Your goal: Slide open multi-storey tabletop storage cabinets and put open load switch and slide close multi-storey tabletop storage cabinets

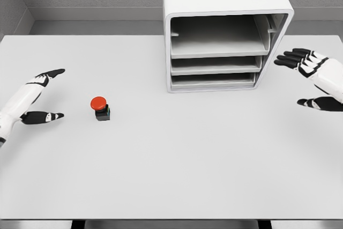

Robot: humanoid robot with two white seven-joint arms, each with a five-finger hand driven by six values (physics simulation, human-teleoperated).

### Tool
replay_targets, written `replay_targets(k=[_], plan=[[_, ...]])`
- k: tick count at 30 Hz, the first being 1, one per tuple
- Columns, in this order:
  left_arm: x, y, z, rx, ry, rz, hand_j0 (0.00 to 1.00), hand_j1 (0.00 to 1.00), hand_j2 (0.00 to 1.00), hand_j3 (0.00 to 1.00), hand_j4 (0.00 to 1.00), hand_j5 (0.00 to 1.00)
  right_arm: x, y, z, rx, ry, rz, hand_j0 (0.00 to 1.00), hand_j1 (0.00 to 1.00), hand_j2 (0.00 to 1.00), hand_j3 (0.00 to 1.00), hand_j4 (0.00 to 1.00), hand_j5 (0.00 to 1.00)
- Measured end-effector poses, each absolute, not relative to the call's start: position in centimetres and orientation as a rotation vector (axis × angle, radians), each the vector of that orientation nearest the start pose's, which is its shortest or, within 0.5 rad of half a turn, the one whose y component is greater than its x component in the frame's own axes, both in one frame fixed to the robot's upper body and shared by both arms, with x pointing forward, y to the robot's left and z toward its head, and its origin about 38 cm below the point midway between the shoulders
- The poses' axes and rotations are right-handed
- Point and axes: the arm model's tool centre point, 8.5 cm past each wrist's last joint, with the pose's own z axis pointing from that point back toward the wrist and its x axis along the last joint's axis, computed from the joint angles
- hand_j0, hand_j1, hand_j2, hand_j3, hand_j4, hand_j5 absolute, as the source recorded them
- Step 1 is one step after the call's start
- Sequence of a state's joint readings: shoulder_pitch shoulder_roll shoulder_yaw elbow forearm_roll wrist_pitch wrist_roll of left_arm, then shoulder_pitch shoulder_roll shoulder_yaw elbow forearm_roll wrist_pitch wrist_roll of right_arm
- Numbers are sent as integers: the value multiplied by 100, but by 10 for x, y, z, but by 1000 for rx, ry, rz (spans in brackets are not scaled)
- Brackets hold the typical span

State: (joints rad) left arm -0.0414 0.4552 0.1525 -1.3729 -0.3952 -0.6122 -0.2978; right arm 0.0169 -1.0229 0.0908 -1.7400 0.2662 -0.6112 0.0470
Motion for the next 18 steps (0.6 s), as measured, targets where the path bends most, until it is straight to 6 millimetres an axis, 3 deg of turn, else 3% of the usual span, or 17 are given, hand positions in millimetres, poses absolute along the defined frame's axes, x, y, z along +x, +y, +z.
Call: replay_targets(k=[8,13,18], plan=[[373,379,131,447,-1663,-1226,100,100,100,100,100,100,330,-375,237,-586,-1792,1684,100,100,100,100,100,100],[384,363,160,436,-1667,-1364,100,100,100,100,100,100,327,-376,230,-601,-1746,1738,66,66,66,66,66,66],[389,356,170,503,-1612,-1480,100,100,100,100,100,100,323,-372,220,-570,-1685,1796,66,66,66,66,66,66]])
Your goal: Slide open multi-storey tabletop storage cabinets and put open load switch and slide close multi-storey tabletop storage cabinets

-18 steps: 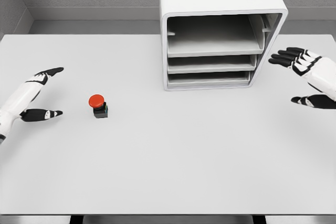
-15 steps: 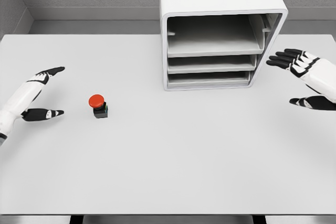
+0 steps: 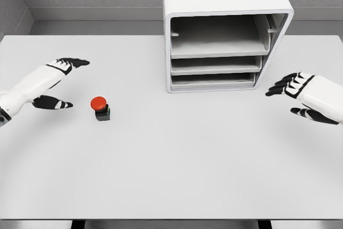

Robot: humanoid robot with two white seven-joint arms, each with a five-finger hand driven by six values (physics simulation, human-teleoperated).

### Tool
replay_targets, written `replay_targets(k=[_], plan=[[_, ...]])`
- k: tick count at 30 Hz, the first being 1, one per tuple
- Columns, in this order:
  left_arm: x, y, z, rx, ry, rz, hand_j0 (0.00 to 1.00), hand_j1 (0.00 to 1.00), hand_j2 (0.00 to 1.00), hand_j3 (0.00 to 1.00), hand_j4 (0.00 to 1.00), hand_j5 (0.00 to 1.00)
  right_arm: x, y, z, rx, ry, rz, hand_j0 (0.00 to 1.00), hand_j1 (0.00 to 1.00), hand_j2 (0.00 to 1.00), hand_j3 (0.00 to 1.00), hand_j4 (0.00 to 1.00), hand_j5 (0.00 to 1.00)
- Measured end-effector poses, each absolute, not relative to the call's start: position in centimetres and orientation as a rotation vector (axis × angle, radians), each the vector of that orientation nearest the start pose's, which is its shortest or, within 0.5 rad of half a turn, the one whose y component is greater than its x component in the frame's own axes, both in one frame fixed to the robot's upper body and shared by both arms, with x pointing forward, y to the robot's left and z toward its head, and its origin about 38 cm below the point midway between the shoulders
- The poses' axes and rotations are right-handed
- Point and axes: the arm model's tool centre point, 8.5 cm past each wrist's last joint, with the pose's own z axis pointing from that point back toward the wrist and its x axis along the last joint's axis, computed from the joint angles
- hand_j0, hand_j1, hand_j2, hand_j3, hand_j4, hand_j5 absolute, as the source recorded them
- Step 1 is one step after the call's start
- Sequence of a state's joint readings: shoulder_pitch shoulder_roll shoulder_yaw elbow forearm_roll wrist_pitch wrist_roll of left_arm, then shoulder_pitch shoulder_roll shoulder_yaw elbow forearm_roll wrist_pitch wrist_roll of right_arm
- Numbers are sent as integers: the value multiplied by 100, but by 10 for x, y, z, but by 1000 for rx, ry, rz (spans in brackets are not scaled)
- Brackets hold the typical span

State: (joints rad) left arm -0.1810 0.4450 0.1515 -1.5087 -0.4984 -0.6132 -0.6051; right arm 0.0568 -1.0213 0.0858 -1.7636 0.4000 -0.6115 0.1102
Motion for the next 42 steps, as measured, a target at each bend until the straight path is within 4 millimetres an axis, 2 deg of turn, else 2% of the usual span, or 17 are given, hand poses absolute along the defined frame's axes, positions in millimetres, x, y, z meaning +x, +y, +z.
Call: replay_targets(k=[5,10,12,14,18,21,24,31,40,42], plan=[[397,345,176,584,-1547,-1593,100,100,100,100,100,100,323,-365,215,-551,-1708,1774,67,67,67,67,67,67],[396,323,169,561,-1525,-1687,100,100,100,100,100,100,326,-356,212,-539,-1754,1730,69,69,69,69,69,69],[392,315,164,546,-1520,-1715,100,100,100,100,100,100,330,-354,218,-553,-1780,1719,70,70,70,70,70,70],[395,311,173,560,-1540,-1727,100,100,100,100,100,100,334,-348,223,-564,-1821,1695,73,73,73,73,73,73],[394,310,177,560,-1558,-1726,100,100,100,100,100,100,337,-339,221,-551,-1869,1646,73,73,73,73,73,73],[393,311,178,561,-1562,-1721,100,100,100,100,100,100,348,-328,236,-574,-1943,1619,73,73,73,73,73,73],[389,312,175,554,-1554,-1723,100,100,100,100,100,100,349,-316,230,-535,-1966,1610,73,73,73,73,73,73],[379,309,164,532,-1531,-1746,100,100,100,100,100,100,362,-287,244,-512,-2058,1616,73,73,73,73,73,73],[378,305,158,513,-1518,-1763,100,100,100,100,100,100,374,-255,247,-447,-2101,1663,74,74,74,74,74,74],[376,302,153,496,-1510,-1770,96,96,96,96,96,96,381,-249,246,-438,-2103,1669,74,74,74,74,74,74]])
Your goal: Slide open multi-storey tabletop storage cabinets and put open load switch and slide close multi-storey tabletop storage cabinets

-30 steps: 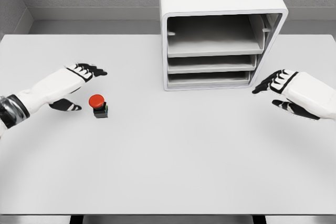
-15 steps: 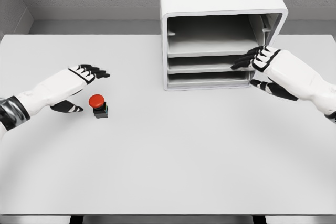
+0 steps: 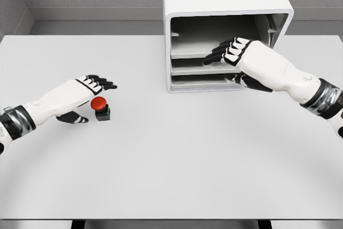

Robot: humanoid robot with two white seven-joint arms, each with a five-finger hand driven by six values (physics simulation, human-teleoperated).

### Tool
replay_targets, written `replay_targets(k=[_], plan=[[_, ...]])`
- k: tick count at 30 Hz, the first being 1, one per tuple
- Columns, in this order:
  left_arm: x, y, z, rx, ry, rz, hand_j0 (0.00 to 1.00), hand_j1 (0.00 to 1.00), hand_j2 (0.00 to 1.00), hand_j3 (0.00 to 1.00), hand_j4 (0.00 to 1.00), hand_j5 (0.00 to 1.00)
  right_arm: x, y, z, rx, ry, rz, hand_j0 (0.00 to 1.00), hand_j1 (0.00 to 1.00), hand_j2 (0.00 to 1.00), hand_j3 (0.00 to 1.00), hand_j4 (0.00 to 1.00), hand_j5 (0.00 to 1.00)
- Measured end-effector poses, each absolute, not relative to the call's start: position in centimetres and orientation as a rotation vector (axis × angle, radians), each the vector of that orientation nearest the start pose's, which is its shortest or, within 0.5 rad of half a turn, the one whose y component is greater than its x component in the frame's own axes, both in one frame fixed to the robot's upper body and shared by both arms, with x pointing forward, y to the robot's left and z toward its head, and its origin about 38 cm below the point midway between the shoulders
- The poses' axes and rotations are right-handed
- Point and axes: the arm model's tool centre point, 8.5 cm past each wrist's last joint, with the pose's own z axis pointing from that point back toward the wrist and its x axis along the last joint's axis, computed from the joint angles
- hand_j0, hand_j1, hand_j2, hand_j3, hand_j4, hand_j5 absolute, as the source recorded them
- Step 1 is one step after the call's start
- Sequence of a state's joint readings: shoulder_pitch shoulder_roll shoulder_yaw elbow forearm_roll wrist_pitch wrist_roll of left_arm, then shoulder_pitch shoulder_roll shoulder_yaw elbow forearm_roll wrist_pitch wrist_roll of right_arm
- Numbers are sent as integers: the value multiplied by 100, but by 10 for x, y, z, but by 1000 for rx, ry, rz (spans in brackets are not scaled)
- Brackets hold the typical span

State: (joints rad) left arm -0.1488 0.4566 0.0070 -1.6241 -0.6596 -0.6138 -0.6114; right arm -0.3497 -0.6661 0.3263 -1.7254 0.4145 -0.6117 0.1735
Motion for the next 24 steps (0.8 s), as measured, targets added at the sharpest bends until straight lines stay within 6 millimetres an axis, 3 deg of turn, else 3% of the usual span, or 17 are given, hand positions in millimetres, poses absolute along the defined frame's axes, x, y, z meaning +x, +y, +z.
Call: replay_targets(k=[6,10,16,19,24], plan=[[375,297,148,474,-1506,-1784,79,79,79,79,79,79,403,-241,242,562,2778,-2199,74,74,74,74,74,74],[374,296,147,469,-1505,-1787,79,79,79,79,79,79,414,-234,235,536,2793,-2216,74,74,74,74,74,74],[373,292,144,455,-1503,-1797,70,70,70,70,70,70,426,-221,223,481,2799,-2275,75,75,75,75,75,75],[372,291,143,450,-1503,-1800,64,64,64,64,64,64,434,-220,223,485,2804,-2284,75,75,75,75,75,75],[373,291,143,449,-1501,-1800,65,65,65,65,65,65,447,-223,218,505,2822,-2314,75,75,75,75,75,75]])
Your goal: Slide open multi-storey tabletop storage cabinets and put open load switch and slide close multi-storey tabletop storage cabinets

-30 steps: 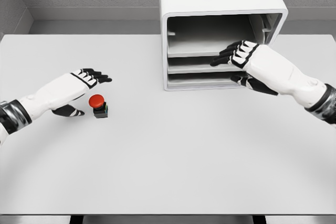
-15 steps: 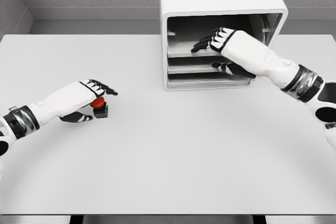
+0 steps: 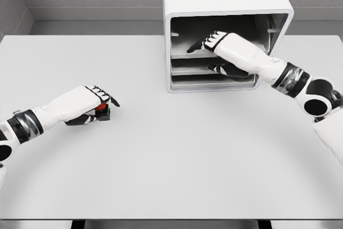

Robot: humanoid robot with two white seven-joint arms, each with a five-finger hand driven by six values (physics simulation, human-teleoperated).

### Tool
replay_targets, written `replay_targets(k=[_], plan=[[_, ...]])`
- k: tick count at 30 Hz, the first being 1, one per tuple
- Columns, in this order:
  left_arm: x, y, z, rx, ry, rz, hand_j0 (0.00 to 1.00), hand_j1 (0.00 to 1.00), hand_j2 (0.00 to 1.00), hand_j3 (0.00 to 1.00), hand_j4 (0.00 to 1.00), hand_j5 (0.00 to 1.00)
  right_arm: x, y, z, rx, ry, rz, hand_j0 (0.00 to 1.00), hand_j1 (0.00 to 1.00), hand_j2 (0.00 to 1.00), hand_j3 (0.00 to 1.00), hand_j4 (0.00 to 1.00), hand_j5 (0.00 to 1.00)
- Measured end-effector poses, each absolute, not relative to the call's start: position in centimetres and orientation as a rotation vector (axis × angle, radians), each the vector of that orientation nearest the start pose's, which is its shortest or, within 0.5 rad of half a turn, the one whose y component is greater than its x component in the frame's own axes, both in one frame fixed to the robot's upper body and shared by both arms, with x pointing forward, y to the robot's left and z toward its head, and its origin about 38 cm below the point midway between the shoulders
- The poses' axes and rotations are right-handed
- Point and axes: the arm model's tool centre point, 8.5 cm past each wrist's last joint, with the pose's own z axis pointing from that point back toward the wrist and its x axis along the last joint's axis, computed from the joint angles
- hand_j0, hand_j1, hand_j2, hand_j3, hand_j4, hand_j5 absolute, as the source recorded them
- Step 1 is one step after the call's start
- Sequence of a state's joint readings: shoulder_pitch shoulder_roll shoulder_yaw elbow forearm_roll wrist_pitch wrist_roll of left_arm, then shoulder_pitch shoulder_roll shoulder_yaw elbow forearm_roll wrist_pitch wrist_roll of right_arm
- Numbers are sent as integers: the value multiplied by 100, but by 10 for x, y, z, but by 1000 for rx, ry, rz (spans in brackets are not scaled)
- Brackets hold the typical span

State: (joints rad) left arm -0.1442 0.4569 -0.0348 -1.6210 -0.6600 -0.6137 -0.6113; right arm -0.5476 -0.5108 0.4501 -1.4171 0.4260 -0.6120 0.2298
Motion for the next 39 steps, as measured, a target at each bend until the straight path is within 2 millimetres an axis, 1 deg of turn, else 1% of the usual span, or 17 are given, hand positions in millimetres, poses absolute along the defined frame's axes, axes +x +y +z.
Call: replay_targets(k=[2,3,6,9,10,13,14,19,23,27,29,31,35,39], plan=[[373,292,143,449,-1500,-1800,65,65,65,65,65,65,451,-223,213,-355,-1974,1625,75,75,75,75,75,75],[373,292,143,451,-1501,-1800,65,65,65,65,65,65,454,-223,214,-360,-1974,1623,75,75,75,75,75,75],[374,293,143,452,-1500,-1798,65,65,65,65,65,65,457,-221,209,-354,-1958,1624,75,75,75,75,75,75],[374,294,142,448,-1500,-1789,64,64,64,64,64,64,461,-219,210,-355,-1955,1626,75,75,75,75,75,75],[374,294,142,448,-1499,-1788,61,61,61,61,61,61,462,-219,208,-354,-1949,1625,75,75,75,75,75,75],[374,294,142,451,-1497,-1790,46,46,46,46,46,46,468,-220,208,-366,-1936,1625,75,75,75,75,75,75],[374,294,142,452,-1494,-1792,43,43,43,43,43,43,470,-222,207,-369,-1928,1623,75,75,75,75,75,75],[374,294,142,454,-1493,-1793,34,34,34,34,34,34,473,-228,197,-373,-1888,1620,76,76,76,76,76,76],[375,294,144,460,-1497,-1793,33,33,33,33,33,33,471,-227,188,-359,-1869,1623,77,77,77,77,77,77],[375,294,147,471,-1501,-1799,33,33,33,33,33,33,469,-228,185,-343,-1869,1603,77,77,77,77,77,77],[376,294,148,476,-1501,-1802,33,33,33,33,33,33,469,-229,185,-341,-1867,1603,77,77,77,77,77,77],[375,294,149,478,-1501,-1805,30,30,30,30,30,30,468,-229,184,-341,-1865,1605,77,77,77,77,77,77],[375,292,153,489,-1513,-1810,30,30,30,30,30,30,463,-229,182,-341,-1871,1607,77,77,77,77,77,77],[375,292,158,502,-1524,-1811,29,29,29,29,29,29,458,-228,187,-348,-1883,1632,77,77,77,77,77,77]])
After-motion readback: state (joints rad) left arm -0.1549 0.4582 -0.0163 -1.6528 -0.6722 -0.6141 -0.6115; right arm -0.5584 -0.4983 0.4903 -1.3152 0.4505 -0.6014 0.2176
